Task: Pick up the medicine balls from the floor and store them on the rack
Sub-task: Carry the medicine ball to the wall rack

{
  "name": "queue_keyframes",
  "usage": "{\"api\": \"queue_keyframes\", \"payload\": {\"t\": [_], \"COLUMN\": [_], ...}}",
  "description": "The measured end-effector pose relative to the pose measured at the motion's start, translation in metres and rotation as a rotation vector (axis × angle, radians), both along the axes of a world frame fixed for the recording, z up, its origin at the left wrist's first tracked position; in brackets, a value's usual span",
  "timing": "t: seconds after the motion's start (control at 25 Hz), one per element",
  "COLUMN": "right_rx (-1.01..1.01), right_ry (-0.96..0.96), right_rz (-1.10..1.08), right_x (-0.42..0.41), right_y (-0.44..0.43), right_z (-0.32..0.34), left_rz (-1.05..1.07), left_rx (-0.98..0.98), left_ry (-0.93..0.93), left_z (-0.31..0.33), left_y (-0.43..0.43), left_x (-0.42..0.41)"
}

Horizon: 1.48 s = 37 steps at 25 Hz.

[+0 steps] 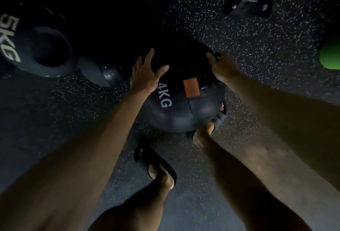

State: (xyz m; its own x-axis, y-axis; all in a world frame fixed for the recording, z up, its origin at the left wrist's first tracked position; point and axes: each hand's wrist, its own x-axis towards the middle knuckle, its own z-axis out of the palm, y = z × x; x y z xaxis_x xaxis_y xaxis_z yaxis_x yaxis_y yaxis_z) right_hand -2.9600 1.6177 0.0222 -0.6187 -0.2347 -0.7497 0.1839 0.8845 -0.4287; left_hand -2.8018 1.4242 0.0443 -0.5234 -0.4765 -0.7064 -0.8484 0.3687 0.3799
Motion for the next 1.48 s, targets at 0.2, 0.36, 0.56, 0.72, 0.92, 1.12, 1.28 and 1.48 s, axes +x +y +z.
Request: {"api": "queue_keyframes", "payload": {"t": [0.2, 0.36, 0.56, 0.72, 0.92, 1.12, 1.28, 1.48], "right_rx": [-0.117, -0.144, -0.108, -0.238, -0.440, -0.473, -0.454, -0.446], "right_ry": [0.089, 0.170, 0.039, -0.158, -0.423, -0.598, -0.572, -0.449], "right_rz": [-0.028, -0.261, -0.786, -1.209, -1.469, -1.704, -1.624, -1.524], "right_x": [-0.022, -0.010, 0.021, 0.028, 0.044, 0.072, 0.065, 0.052], "right_y": [0.000, -0.007, 0.003, 0.005, 0.009, 0.008, 0.009, 0.020], "right_z": [0.002, 0.008, -0.009, -0.023, -0.053, -0.078, -0.057, 0.029], "left_rz": [0.103, 0.147, 0.092, 0.032, 0.111, 0.206, 0.279, 0.344], "left_rx": [0.064, 0.145, 0.240, 0.276, 0.439, 0.595, 0.598, 0.648], "left_ry": [-0.031, -0.049, -0.063, -0.038, -0.053, -0.108, -0.086, -0.108], "left_z": [-0.019, -0.022, -0.033, -0.046, -0.057, -0.063, -0.047, 0.021], "left_y": [-0.042, -0.066, -0.092, -0.106, -0.129, -0.141, -0.133, -0.122], "left_x": [-0.056, -0.093, -0.113, -0.123, -0.127, -0.131, -0.124, -0.102]}}
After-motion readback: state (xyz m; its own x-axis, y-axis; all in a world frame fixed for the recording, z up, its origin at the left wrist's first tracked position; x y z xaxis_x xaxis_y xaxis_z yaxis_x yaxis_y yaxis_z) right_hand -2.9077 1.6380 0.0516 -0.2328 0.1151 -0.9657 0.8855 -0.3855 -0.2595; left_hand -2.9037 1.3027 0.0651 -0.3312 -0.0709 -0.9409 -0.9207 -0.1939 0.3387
